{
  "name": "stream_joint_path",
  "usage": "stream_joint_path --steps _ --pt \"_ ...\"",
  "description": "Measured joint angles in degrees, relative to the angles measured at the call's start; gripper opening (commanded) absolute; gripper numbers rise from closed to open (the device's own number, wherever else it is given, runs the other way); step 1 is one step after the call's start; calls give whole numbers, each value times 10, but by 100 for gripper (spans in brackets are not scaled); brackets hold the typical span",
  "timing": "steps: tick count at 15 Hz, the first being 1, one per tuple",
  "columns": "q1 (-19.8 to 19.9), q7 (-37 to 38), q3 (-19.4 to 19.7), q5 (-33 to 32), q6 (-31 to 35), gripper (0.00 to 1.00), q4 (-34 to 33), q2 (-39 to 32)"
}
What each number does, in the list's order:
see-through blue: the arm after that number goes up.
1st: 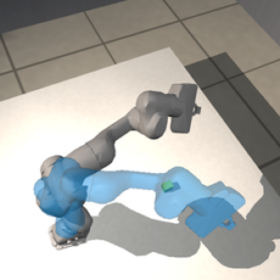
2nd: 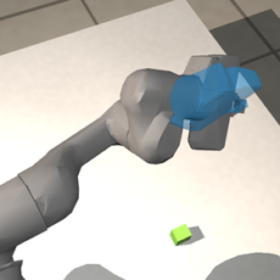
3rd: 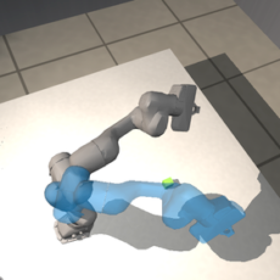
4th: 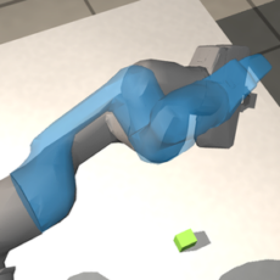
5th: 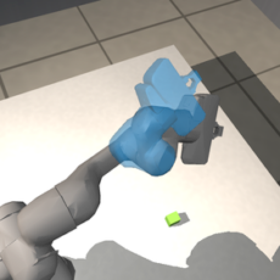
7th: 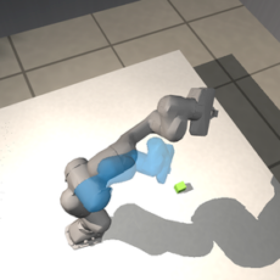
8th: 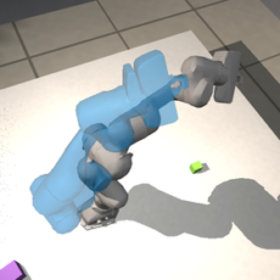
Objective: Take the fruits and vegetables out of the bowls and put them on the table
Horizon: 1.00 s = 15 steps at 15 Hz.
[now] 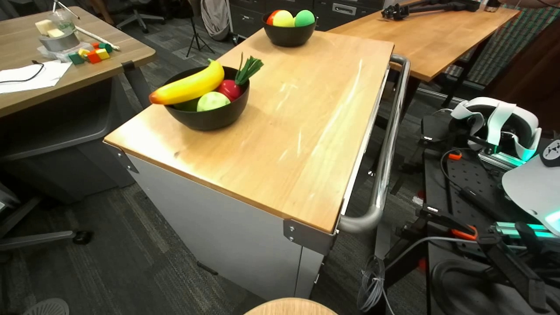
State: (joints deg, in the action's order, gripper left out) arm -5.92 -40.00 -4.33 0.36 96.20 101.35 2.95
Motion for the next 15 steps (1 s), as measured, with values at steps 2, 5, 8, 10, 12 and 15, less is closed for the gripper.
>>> stream_joint_path --steps 2,5,8,10,12,15 --pt "0 -63 0 0 0 100 0 3" --pt "0 -85 0 5 5 100 0 3" --pt "0 -85 0 7 8 100 0 3" --pt "0 -87 0 7 14 100 3 1" --pt "0 -108 1 7 56 100 12 -6" --pt "2 -148 2 8 115 100 15 -36"
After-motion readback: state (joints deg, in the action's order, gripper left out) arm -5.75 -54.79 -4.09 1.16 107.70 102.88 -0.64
